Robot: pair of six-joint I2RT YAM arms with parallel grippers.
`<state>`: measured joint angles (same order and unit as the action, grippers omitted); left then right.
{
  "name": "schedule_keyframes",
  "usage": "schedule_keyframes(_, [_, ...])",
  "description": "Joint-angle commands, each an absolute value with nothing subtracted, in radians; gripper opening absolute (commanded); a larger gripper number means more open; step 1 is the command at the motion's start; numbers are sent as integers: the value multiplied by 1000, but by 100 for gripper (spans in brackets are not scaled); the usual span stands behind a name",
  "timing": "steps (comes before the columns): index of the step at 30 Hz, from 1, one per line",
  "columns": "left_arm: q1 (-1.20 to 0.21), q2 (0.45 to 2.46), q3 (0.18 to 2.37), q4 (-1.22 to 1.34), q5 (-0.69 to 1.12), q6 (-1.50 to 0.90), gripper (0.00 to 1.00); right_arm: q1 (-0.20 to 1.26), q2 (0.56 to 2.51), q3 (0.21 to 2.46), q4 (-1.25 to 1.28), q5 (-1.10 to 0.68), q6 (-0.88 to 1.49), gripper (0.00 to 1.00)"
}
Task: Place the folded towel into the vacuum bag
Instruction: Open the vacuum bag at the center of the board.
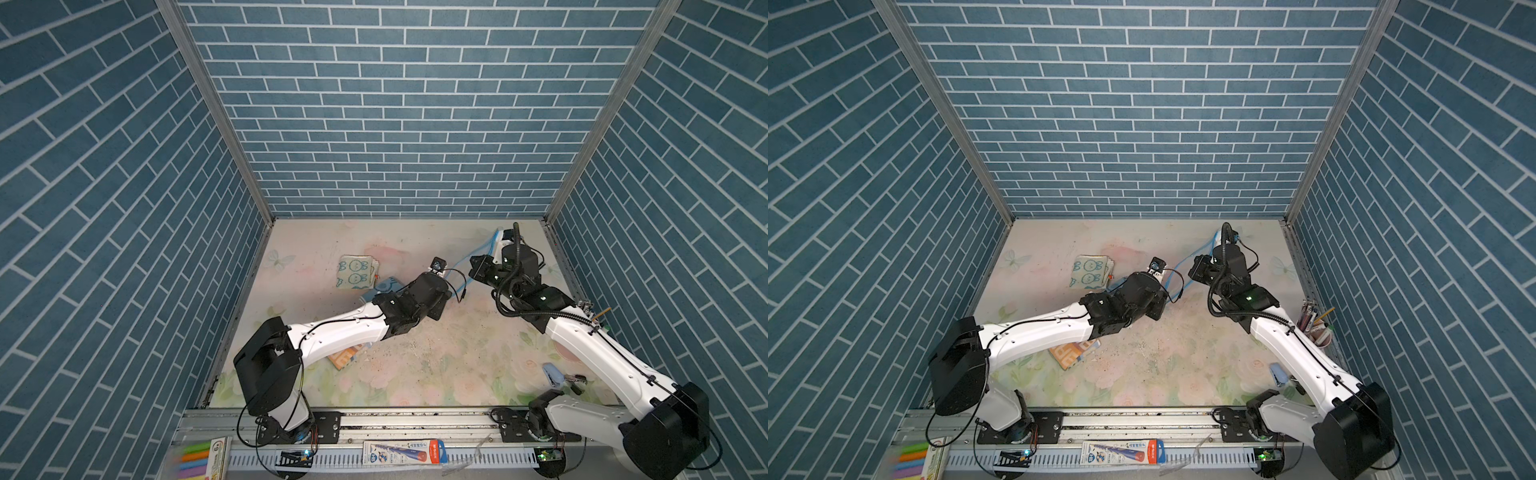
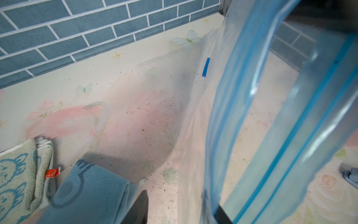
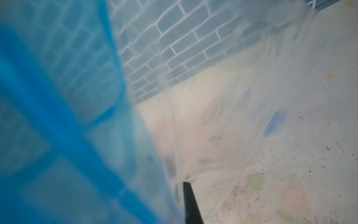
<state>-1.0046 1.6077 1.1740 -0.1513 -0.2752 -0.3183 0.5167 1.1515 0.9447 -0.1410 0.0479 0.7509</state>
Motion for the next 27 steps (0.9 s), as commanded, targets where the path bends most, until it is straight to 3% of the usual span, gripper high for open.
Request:
schedule_keyframes(1, [-1001,1644,1204,-148,-244,-312,43,514,1122,933,-114,28,742,0])
schedule_keyframes(9, [-996,1669,1226,-178,-214,-325,22,514,1118,939,-114,38,733,0])
schedule_keyframes(13, [-996,1646,1221,-173,-234,-321,0,514,1137,953,-138,35,730,0])
schedule_keyframes(19, [-995,1603,1216,-137,-280,-288,0,516,1152,956,-155,7,726,1])
schedule_keyframes(24, [-994,1561,1213,-88,-367,-260,0,517,1151,978,-172,-29,725,11])
schedule_keyframes(27, [-995,1533,1214,-61,-429,-231,0,518,1160,1010,-179,-66,714,26])
